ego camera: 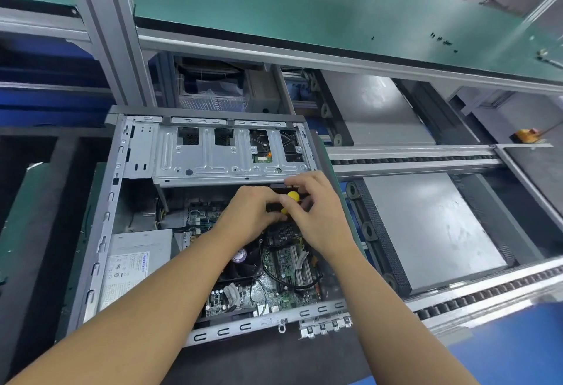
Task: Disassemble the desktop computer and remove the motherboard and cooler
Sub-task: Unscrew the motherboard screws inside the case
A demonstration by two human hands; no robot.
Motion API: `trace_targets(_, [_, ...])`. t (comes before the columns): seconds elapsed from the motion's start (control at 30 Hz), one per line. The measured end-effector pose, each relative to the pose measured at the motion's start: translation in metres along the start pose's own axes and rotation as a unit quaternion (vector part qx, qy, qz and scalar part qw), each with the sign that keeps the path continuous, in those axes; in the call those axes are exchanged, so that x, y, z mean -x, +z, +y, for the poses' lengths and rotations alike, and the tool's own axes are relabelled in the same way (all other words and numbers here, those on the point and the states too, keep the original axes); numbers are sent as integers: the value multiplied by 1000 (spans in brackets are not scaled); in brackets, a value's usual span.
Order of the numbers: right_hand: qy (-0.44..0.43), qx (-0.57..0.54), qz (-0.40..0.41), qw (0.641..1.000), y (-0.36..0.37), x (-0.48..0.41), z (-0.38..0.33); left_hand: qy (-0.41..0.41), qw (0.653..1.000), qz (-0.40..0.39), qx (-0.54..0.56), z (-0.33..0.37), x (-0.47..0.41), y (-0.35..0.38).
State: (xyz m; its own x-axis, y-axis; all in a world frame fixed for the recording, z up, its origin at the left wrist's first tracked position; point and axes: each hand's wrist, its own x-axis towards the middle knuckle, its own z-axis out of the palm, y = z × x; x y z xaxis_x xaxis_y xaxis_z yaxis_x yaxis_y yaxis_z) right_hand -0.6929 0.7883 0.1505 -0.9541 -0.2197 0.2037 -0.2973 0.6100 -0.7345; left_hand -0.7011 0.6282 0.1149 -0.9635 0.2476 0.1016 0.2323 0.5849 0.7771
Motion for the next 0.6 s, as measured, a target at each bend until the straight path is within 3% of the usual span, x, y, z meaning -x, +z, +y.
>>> trace_targets(0.17, [72, -65, 17, 995, 0, 3, -1, -17, 999, -8, 35, -1, 1, -3])
trace_targets(0.37, [49, -58, -15, 997, -2, 6, -1, -14, 998, 6, 66, 2, 1, -6])
trace_targets(0.6, [30, -15, 34, 999, 2, 3, -2, 7, 999, 4, 49, 1, 0, -4])
